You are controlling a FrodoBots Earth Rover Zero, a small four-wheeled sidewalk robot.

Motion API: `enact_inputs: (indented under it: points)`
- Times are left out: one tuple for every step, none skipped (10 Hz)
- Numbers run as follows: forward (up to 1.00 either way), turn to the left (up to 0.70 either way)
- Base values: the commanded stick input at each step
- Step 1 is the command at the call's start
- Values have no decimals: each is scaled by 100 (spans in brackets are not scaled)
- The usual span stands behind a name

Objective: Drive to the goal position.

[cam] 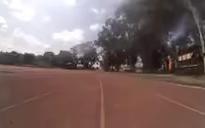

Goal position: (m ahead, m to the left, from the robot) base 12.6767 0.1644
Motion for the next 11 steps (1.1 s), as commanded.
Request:
enact_inputs:
  points:
    - [70, 0]
    - [70, 0]
    - [70, 0]
    - [70, 0]
    - [70, 0]
    - [70, 0]
    - [70, 0]
    - [70, 0]
    - [70, 0]
    - [70, 0]
    - [70, 0]
